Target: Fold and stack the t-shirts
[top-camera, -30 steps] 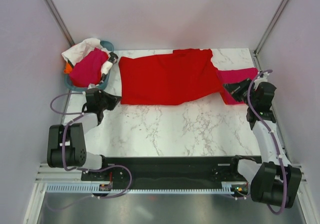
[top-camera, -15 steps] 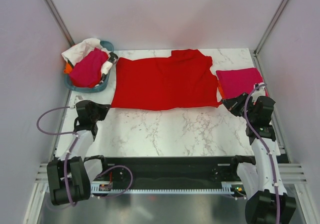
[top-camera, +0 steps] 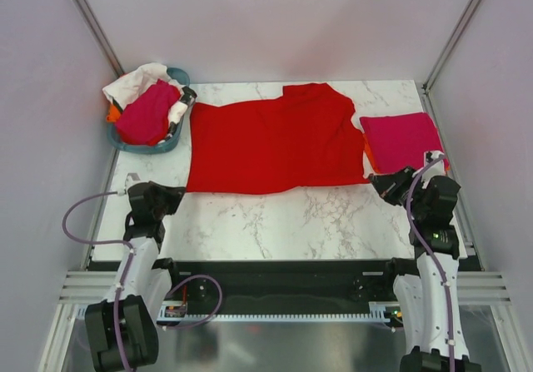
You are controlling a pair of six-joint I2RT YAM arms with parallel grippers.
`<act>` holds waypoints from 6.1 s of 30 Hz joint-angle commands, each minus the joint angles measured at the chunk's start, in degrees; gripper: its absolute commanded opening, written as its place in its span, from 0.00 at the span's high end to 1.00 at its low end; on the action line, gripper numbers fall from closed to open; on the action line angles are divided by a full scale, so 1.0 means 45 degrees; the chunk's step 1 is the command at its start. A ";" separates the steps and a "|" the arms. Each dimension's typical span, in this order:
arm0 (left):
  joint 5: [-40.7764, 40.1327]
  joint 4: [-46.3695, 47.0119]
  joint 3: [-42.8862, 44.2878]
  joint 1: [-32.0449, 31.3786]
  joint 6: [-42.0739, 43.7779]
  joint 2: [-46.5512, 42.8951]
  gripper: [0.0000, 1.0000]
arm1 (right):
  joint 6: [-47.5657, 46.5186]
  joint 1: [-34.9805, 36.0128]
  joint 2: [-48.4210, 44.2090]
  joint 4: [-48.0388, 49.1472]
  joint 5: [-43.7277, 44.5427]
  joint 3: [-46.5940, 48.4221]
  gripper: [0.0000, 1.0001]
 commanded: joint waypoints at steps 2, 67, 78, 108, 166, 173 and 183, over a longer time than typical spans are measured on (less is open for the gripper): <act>-0.0255 0.0132 0.0218 0.0059 0.0089 0.0056 0.98 | -0.0087 0.0008 0.0238 0.0363 0.0455 0.0420 1.00; -0.1017 0.2105 0.5570 -0.0546 -0.1747 0.7888 0.98 | 0.0050 0.2176 1.7095 0.1203 0.2174 1.4600 1.00; -0.1017 0.2572 0.6293 -0.0741 -0.2097 0.9001 0.98 | 0.0050 0.2176 1.8208 0.0989 0.2116 1.5655 1.00; -0.0998 0.3941 0.7113 -0.0917 -0.2315 1.0800 0.78 | -0.0027 0.2215 2.1080 0.0734 0.1647 1.8410 0.38; -0.2930 0.4332 0.1703 -0.1659 -0.2821 0.6424 0.45 | 0.4738 0.3738 1.5221 1.1595 1.0435 0.2395 1.00; -0.4044 0.4175 0.1508 -0.2186 -0.3270 0.6619 0.44 | 0.5594 0.4422 1.3971 1.1241 1.1022 0.1031 1.00; -0.4398 0.5229 0.2053 -0.2656 -0.3816 0.8414 0.44 | 0.5851 0.4481 1.3502 1.2590 1.0592 -0.0340 1.00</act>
